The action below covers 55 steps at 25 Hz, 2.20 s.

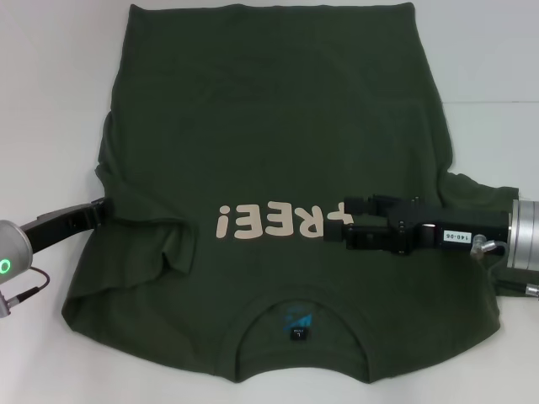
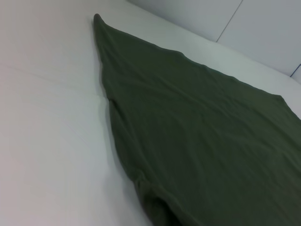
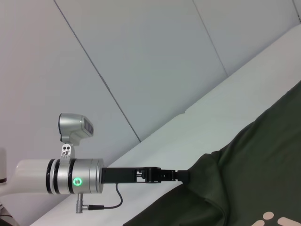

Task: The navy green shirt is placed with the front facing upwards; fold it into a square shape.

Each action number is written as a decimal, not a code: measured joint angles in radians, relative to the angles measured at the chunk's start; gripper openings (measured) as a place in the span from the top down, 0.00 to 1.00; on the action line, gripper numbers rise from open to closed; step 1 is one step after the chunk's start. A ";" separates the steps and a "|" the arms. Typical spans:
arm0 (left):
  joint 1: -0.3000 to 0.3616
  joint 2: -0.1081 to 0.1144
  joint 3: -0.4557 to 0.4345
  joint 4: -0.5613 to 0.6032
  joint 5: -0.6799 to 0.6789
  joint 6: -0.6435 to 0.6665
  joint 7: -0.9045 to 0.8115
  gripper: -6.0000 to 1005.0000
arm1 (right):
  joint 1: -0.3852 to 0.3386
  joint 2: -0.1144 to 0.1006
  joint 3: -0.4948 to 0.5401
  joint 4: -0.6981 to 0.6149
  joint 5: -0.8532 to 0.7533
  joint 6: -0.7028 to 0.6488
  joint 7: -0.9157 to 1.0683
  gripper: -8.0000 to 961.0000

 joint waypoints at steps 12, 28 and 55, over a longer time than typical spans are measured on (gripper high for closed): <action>-0.006 0.000 0.000 -0.008 0.000 -0.006 0.000 0.95 | 0.000 0.000 0.000 -0.004 0.000 0.000 0.000 0.04; -0.048 -0.003 0.048 -0.009 -0.002 0.004 -0.044 0.86 | -0.009 0.000 0.000 -0.002 0.000 0.001 -0.010 0.05; -0.106 -0.003 0.081 -0.036 -0.144 0.008 -0.148 0.66 | -0.011 -0.004 0.000 -0.004 0.000 0.000 -0.014 0.05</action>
